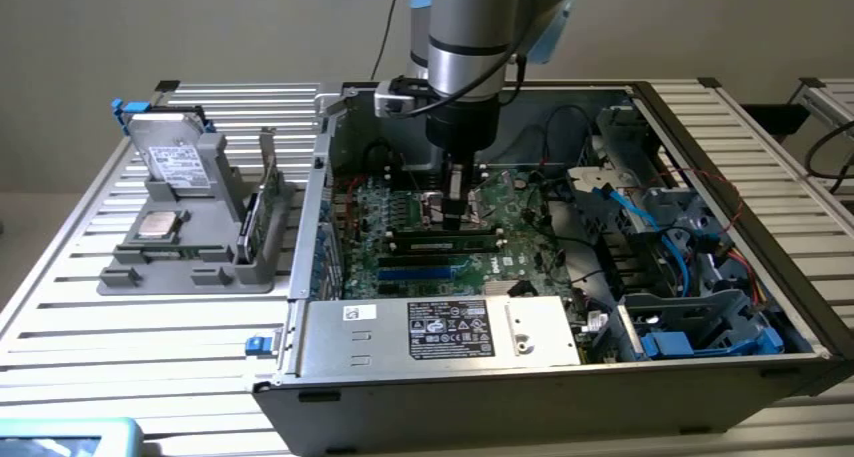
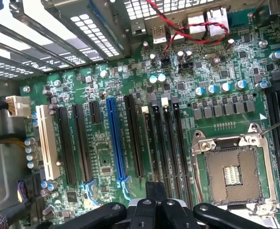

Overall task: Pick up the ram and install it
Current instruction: 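Press down the ram until it locks into place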

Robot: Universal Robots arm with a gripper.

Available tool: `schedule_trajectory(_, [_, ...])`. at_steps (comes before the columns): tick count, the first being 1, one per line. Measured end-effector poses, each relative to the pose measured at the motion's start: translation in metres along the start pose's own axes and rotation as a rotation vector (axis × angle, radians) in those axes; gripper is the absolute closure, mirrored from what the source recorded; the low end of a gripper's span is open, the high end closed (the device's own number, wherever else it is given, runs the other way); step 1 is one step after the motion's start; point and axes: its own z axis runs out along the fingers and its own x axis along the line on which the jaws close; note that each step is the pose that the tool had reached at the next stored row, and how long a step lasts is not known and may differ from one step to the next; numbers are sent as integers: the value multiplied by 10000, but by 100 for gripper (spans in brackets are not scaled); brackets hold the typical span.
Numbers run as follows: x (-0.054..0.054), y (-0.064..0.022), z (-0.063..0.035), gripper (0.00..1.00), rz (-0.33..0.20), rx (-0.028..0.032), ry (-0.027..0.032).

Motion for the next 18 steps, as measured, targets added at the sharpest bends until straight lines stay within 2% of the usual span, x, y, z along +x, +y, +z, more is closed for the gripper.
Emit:
schedule_trajectory(5, [0,0,1,89,505,26,-63])
schedule_trajectory(11, [0,0,3,89,1184,23,-88])
schedule_trajectory(18, [-1,0,5,89,1974,-58,-95])
